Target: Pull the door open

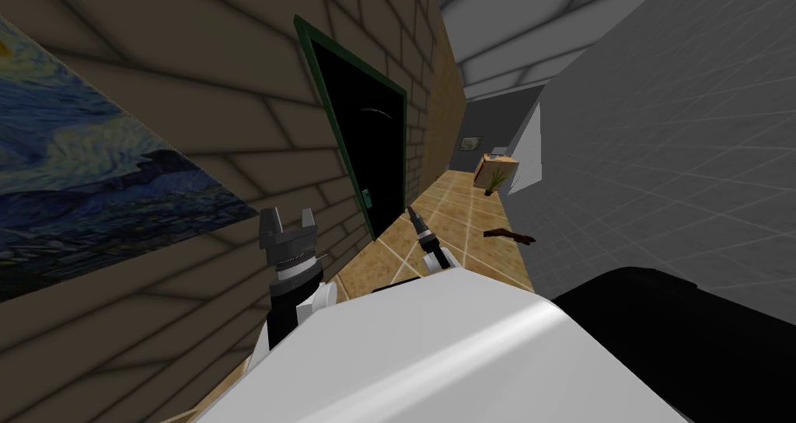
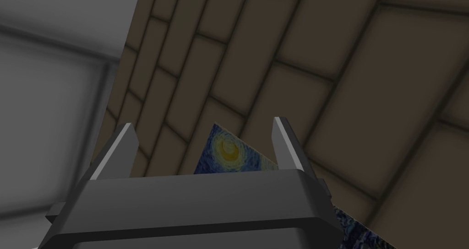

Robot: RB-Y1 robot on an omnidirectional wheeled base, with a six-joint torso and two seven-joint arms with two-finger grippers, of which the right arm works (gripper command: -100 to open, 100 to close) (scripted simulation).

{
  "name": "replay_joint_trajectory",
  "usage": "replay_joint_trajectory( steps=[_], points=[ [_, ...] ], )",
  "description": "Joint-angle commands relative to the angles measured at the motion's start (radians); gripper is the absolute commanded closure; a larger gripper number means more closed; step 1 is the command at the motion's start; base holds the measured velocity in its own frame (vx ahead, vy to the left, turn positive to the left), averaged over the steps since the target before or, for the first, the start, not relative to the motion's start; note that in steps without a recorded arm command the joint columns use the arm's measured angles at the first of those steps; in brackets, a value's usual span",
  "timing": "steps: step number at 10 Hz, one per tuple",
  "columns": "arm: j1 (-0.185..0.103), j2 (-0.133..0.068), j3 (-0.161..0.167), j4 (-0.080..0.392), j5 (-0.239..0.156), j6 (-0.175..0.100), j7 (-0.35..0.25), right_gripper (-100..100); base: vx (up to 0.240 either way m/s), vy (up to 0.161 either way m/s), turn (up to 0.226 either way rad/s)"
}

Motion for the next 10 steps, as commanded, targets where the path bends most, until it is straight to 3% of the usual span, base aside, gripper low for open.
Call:
replay_joint_trajectory(
  steps=[1,10],
  points=[
    [-0.024,-0.006,0.012,0.033,0.009,0.004,0.028,-100,0.103,0.017,-0.019],
    [-0.143,-0.017,0.091,0.219,0.065,0.01,0.192,-100,0.1,0.008,-0.021]
  ],
)
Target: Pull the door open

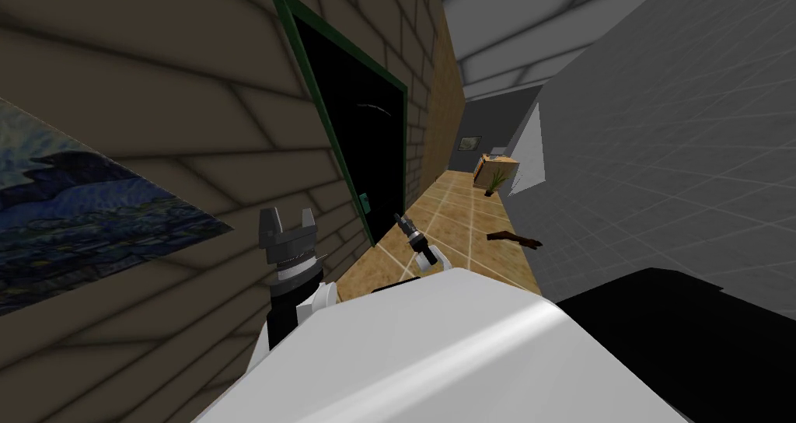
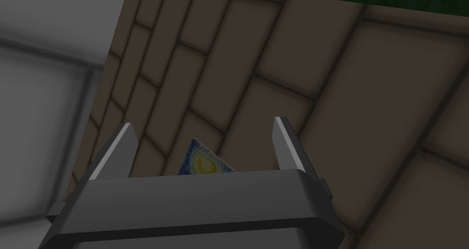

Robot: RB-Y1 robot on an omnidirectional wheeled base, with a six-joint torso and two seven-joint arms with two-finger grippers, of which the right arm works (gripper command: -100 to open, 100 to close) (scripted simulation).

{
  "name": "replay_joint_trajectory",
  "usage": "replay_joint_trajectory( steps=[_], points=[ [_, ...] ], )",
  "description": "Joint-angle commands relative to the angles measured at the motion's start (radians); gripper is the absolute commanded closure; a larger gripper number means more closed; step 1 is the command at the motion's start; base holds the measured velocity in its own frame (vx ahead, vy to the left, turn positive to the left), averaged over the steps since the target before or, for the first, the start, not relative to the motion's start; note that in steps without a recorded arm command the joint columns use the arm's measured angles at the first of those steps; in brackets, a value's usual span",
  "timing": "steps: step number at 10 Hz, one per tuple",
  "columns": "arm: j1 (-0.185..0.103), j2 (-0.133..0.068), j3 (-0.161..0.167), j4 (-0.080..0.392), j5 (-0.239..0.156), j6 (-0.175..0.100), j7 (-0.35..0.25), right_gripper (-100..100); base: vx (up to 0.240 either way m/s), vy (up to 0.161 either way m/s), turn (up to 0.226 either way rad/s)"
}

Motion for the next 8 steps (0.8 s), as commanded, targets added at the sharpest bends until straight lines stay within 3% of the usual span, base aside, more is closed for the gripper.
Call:
replay_joint_trajectory(
  steps=[1,8],
  points=[
    [-0.025,-0.001,0.013,0.04,0.01,-0.001,0.031,-100,0.092,0.008,-0.022],
    [-0.117,0.005,0.075,0.185,0.054,0.003,0.159,-100,0.096,0.007,-0.021]
  ],
)
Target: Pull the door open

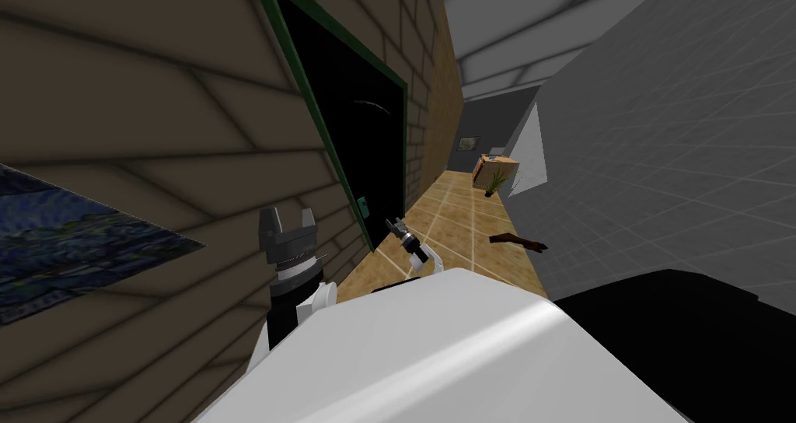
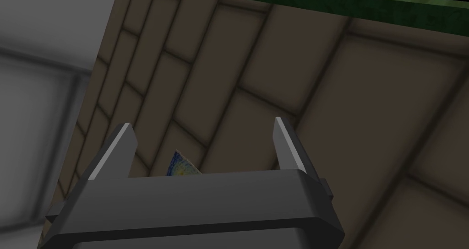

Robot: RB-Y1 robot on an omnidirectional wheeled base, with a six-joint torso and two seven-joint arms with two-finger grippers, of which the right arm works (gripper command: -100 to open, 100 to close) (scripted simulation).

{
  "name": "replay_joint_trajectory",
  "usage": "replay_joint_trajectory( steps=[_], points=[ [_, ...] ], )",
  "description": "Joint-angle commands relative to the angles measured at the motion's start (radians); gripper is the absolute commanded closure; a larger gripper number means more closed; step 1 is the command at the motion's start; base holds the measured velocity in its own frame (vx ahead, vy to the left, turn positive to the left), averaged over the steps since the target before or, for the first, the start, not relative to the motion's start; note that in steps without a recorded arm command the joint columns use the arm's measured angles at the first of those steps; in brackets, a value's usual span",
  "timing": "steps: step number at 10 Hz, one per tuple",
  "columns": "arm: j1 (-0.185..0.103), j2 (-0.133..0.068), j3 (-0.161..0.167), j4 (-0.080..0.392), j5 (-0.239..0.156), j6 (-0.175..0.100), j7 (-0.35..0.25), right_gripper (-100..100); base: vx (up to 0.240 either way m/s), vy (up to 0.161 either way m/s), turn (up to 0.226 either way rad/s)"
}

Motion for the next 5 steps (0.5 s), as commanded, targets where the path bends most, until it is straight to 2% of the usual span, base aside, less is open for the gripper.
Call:
replay_joint_trajectory(
  steps=[1,5],
  points=[
    [-0.02,0.001,0.013,0.036,0.01,-0.001,0.031,-100,0.101,0.019,-0.021],
    [-0.07,0.011,0.047,0.114,0.033,0.002,0.1,-100,0.101,0.012,-0.02]
  ],
)
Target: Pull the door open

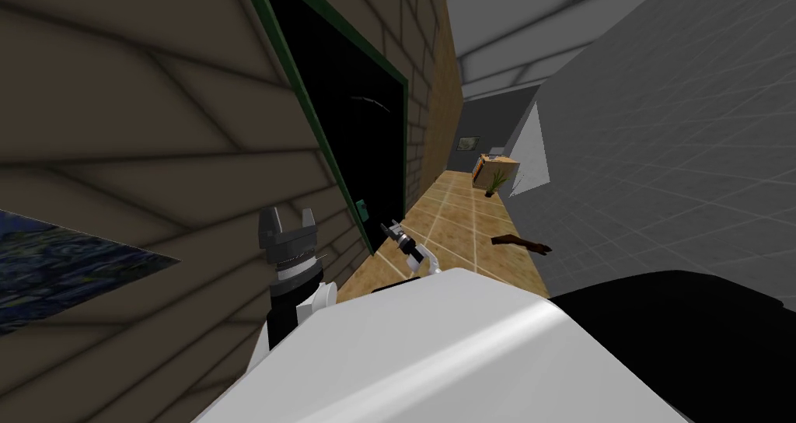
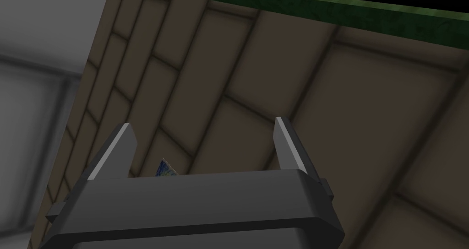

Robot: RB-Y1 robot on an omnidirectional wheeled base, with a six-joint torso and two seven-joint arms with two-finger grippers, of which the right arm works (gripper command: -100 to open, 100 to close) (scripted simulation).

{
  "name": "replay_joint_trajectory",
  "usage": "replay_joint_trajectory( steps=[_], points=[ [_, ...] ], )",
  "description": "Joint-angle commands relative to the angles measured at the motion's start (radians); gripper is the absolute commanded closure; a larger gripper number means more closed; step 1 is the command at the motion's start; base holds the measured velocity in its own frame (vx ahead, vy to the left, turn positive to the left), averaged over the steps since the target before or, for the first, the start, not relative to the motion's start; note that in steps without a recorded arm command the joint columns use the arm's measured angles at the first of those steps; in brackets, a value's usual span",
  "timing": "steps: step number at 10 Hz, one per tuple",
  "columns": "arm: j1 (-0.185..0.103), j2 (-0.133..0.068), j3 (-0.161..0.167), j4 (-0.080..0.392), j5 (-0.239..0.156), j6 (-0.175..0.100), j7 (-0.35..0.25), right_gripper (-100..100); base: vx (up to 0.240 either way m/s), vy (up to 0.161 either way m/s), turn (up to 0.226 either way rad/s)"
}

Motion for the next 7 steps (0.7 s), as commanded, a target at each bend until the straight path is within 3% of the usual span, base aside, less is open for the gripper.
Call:
replay_joint_trajectory(
  steps=[1,7],
  points=[
    [-0.023,0.004,0.014,0.03,0.009,0.004,0.028,-100,0.094,0.013,-0.02],
    [-0.091,0.024,0.059,0.136,0.042,0.008,0.122,-100,0.099,0.008,-0.018]
  ],
)
